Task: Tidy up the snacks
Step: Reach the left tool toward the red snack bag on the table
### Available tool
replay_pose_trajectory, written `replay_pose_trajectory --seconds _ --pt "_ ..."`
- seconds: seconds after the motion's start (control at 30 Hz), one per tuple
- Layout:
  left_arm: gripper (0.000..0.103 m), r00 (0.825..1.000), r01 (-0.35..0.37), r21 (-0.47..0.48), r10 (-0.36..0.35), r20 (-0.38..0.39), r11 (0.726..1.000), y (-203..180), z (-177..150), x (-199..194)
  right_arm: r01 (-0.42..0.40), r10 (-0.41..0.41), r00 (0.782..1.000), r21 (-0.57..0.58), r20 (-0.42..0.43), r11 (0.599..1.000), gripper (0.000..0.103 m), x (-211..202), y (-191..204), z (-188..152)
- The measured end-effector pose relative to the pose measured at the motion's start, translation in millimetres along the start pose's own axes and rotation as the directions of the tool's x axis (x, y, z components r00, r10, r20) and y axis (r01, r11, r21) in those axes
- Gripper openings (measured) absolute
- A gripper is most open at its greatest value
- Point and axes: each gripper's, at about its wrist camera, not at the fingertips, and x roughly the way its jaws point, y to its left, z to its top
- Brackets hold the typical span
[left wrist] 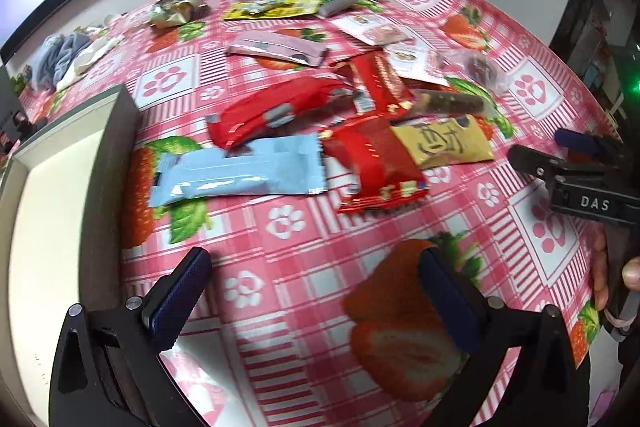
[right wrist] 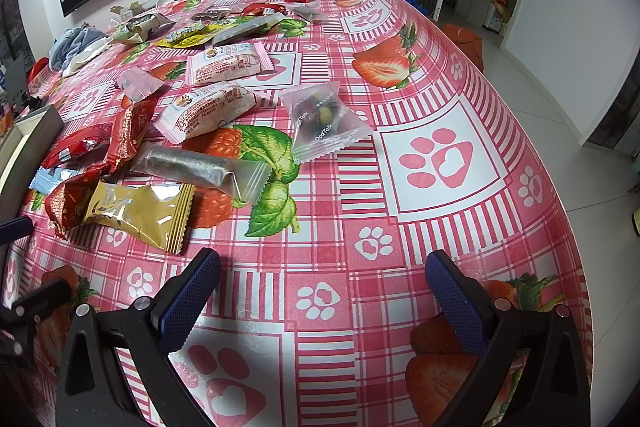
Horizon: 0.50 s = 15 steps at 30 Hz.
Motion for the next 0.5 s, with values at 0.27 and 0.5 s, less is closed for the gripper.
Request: replay_pose_trajectory --seconds 0.27,0.5 --pt "0.103 0.983 0.160 -0.208 -0.174 -0.050 0.965 10 25 1 0.000 0.000 1.000 0.002 0.000 1.000 0.102 0 0 0" --pt "0.103 0.993 0.042 -0.179 -0.061 -0.102 0.983 -15 52 22 0.001 -0.001 1.000 0.003 0.000 1.000 0.102 0 -2 0"
